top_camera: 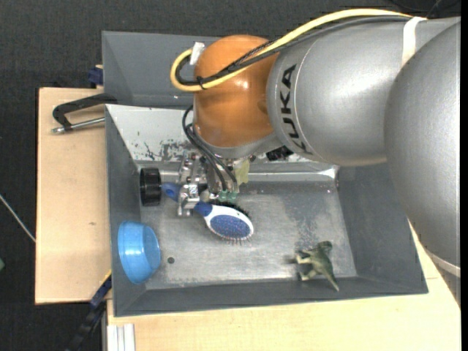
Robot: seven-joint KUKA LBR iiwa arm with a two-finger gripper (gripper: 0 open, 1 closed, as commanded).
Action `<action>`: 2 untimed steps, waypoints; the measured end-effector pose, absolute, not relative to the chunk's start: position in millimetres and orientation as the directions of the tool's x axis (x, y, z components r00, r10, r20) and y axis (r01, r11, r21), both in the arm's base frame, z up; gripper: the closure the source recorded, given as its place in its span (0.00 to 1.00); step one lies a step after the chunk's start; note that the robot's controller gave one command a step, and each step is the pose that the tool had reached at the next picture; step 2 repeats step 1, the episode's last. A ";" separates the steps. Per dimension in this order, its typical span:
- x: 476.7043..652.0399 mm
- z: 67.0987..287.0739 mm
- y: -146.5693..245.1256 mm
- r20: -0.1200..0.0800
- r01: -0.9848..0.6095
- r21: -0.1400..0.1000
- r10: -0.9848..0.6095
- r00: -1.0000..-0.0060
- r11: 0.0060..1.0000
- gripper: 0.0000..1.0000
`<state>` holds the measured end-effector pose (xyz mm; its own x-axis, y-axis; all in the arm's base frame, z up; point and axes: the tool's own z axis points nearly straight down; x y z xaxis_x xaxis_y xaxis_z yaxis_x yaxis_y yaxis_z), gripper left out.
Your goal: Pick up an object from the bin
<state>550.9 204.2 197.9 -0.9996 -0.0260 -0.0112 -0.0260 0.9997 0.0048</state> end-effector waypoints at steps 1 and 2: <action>542.3 270.7 193.5 -0.013 -0.397 0.000 -0.397 -0.918 0.918 1.00; 542.3 270.7 193.5 -0.013 -0.397 0.000 -0.397 -0.918 0.918 1.00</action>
Offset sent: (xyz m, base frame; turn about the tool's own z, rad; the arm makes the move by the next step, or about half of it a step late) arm -0.0104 -0.0117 0.0693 -0.3816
